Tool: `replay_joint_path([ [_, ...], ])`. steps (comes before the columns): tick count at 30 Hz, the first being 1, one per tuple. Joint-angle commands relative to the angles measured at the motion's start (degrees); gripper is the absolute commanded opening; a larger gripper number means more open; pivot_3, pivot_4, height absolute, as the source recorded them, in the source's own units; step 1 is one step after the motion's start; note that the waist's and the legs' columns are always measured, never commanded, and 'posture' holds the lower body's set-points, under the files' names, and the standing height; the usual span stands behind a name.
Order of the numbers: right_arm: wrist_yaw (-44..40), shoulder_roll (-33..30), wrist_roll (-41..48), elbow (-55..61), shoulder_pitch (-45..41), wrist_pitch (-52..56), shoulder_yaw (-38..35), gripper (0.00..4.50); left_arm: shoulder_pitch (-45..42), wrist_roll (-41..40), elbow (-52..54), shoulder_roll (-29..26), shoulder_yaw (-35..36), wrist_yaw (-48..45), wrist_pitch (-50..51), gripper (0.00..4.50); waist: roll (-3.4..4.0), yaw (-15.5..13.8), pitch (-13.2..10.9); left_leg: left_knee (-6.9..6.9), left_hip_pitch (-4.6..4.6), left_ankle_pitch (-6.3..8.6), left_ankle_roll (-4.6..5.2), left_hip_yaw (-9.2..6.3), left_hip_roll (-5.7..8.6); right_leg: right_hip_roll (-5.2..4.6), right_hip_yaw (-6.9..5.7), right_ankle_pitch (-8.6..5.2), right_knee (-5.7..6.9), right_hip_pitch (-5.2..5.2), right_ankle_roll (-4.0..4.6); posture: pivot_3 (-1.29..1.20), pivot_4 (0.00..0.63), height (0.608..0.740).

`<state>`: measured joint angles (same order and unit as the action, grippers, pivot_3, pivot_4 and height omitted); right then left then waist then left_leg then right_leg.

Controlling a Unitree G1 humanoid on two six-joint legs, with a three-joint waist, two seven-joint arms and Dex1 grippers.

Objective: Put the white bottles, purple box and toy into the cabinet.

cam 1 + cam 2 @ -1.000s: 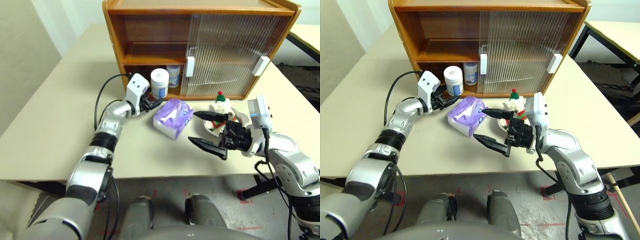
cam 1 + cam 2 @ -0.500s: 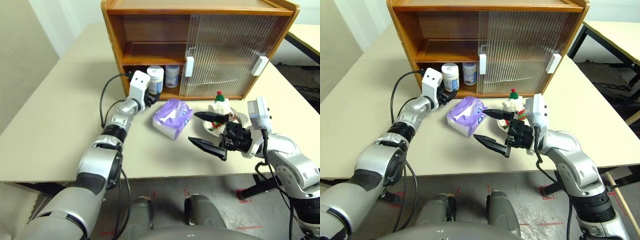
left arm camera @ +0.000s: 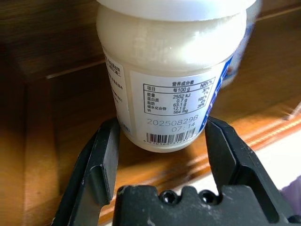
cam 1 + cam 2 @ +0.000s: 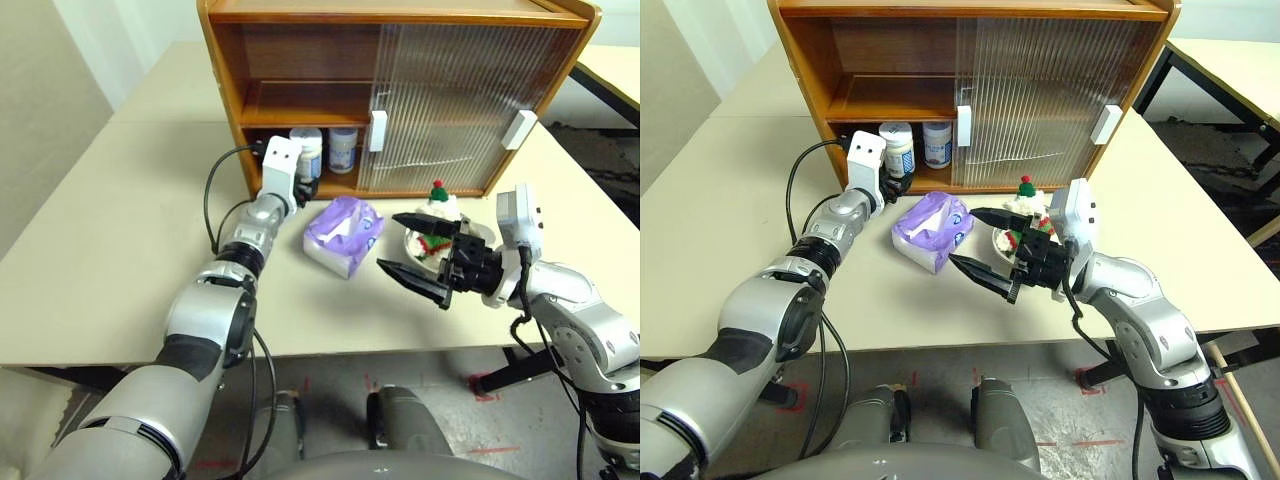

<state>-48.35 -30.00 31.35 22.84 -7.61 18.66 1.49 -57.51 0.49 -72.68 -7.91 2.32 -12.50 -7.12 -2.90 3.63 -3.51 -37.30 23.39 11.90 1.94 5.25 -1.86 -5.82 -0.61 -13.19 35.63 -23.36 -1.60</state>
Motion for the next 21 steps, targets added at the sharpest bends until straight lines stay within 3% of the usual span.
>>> replay_joint_path([
  [1, 2.2, 0.5, 0.4, 0.6, 0.1, 1.4, -1.2, 4.5, -1.9, 0.3, -0.7, -0.4, 1.0, 0.9, -0.2, 3.04, -0.01, 0.0, -0.1, 0.02, 0.0, 0.0, 0.0, 0.0, 0.0, 0.0, 0.0, 0.0, -0.03, 0.0, 0.0, -0.12, 0.054, 0.74],
  [21, 8.3, 1.2, 3.0, 4.5, 1.8, 5.3, -3.4, 4.5, -2.5, 0.4, -1.7, -0.2, 1.9, 1.2, 0.3, 3.04, -0.11, 0.0, -1.9, 0.08, 0.06, 0.0, 0.0, 0.01, 0.01, -0.02, 0.0, 0.0, -0.09, -0.04, 0.0, -0.15, 0.092, 0.74],
])
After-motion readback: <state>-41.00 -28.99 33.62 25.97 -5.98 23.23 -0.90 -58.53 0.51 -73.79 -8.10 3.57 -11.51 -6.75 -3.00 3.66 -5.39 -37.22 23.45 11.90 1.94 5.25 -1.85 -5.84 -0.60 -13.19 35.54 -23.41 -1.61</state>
